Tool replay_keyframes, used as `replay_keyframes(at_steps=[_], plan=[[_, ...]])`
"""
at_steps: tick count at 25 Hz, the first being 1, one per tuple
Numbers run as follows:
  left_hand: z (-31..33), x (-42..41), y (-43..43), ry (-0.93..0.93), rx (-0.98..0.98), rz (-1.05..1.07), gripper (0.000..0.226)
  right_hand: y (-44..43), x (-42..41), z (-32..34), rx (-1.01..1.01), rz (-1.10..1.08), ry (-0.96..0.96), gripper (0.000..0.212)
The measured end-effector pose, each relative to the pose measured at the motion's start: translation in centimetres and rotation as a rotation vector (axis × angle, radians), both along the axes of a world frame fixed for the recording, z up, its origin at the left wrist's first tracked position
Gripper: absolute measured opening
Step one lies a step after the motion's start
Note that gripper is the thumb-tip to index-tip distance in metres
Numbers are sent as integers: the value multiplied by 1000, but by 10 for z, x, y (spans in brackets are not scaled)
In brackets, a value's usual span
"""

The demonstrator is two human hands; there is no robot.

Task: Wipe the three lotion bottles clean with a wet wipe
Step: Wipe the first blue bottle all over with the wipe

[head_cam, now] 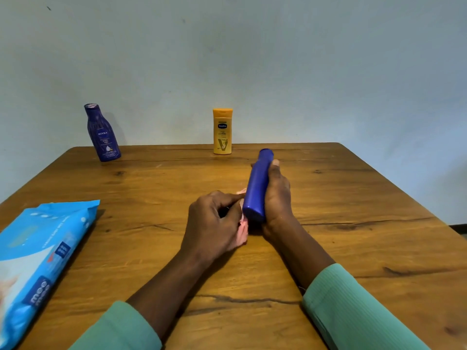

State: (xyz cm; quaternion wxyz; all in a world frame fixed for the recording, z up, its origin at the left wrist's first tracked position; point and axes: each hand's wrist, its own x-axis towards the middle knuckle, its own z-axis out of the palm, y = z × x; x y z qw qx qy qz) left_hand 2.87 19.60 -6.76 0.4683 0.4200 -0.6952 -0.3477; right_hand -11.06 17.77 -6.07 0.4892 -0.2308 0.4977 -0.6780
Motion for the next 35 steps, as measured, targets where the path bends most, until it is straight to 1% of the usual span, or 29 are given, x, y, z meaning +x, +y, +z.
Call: replay_keyframes(at_steps=[3,5,7,9,11,12,13,15,16,17,20,21,23,24,25,27,28,30,32,33,34,35], plan=[[4,-2,12,103,-17,-15,24,-7,-6,-3,32,-91,-91,60],[10,-3,12,184,-76,-26,30,-5,-3,1,19,-59,-72,61],[12,-7,10,243,-82,-38,30,-4,-6,6,-23,11,-38,62],[13,-12,6,307,-12,-59,29,-2,-8,9,-38,90,13,67],[14,-14,1,413,87,-79,29,2,-3,9,-56,165,52,74],[14,-15,1,452,123,-88,28,5,1,10,-64,180,44,75],[14,-16,3,461,137,-99,27,7,2,12,-64,191,-13,72],[8,-18,10,383,118,-125,25,12,-2,17,-62,195,-225,54],[7,-19,15,328,98,-142,24,14,-6,18,-75,168,-315,49],[6,-20,18,287,71,-157,24,14,-10,17,-81,142,-370,47],[9,-20,22,272,-33,-154,33,14,-4,14,-69,162,-413,61],[12,-19,21,273,-68,-150,36,14,0,14,-71,165,-417,62],[13,-20,16,248,-127,-113,36,13,-3,15,-119,162,-398,39],[12,-22,12,226,-139,-81,34,15,-5,17,-139,174,-382,33],[10,-23,9,207,-131,-47,32,18,-5,18,-127,217,-389,34],[8,-24,8,185,-124,-11,30,24,-2,16,-47,304,-421,43],[9,-23,11,176,-155,-14,29,24,1,14,-14,321,-441,44],[13,-18,21,122,-320,-74,30,25,1,16,41,280,-454,39],[18,-17,28,-23,-547,-160,33,23,-6,13,3,245,-430,28],[20,-17,28,-114,-639,-172,33,22,-8,13,-4,224,-404,27],[23,-18,25,-182,-703,-150,32,19,-8,11,-8,206,-401,40],[24,-19,21,-207,-731,-98,31,18,-5,13,-10,221,-435,54]])
